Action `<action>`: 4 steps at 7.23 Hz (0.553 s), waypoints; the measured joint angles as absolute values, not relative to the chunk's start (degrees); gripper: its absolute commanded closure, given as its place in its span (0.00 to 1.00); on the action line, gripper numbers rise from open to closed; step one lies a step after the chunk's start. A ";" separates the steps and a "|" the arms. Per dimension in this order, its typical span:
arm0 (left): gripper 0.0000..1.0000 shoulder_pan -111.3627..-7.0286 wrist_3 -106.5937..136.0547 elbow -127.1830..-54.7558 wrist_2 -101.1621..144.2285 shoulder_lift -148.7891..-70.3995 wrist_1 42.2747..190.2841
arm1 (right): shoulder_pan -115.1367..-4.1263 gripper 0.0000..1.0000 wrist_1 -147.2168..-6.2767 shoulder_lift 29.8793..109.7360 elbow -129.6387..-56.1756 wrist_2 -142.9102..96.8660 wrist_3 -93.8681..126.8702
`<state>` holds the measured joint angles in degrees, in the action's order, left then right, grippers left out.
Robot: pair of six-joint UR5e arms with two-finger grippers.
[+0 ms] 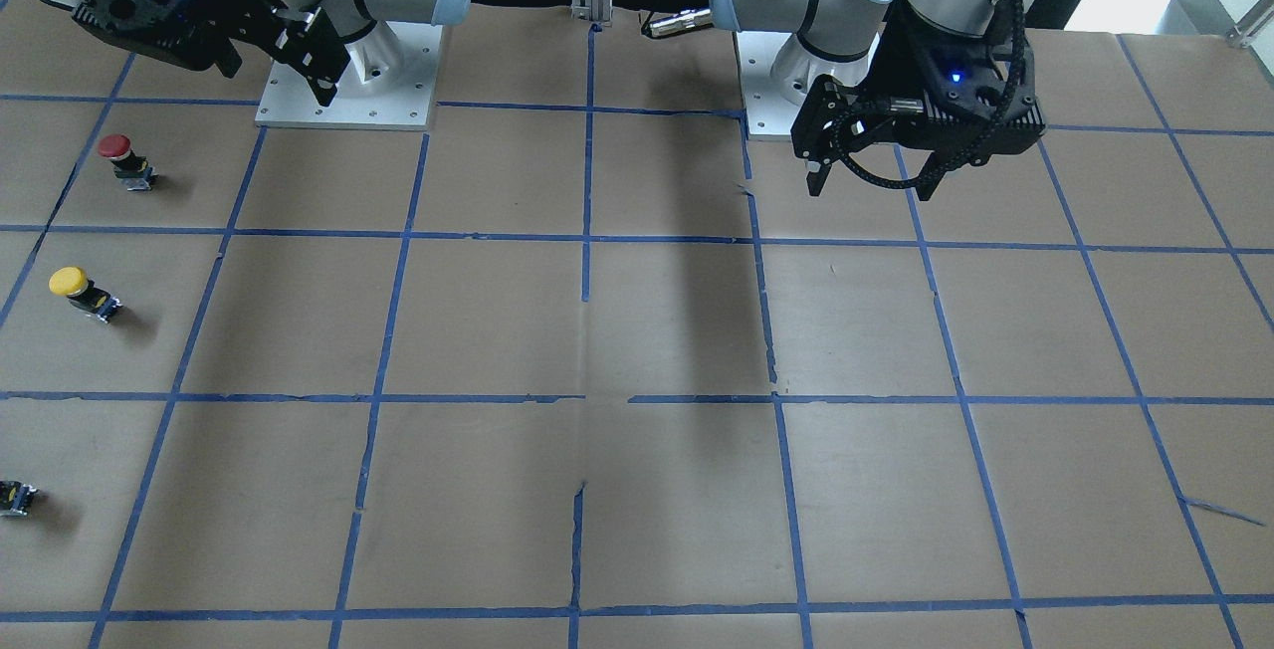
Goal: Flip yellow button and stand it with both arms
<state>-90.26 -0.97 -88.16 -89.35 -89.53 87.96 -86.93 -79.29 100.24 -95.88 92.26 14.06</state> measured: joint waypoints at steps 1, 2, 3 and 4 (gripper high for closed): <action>0.01 -90.26 -0.99 -88.16 -89.37 -89.50 87.92 | -87.00 0.00 -80.07 100.29 -95.88 92.00 14.06; 0.01 -90.26 -1.02 -88.18 -89.38 -89.44 87.90 | -87.05 0.00 -80.74 100.31 -95.89 90.69 13.94; 0.00 -90.26 -1.04 -88.37 -89.38 -89.27 87.89 | -87.08 0.00 -81.31 100.31 -95.92 89.38 13.38; 0.00 -90.26 -1.05 -88.61 -89.38 -89.06 87.89 | -87.09 0.00 -81.54 100.29 -95.95 88.76 12.62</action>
<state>-90.26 -1.05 -88.61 -89.38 -89.06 87.89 -87.09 -81.54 100.29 -95.95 88.76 12.62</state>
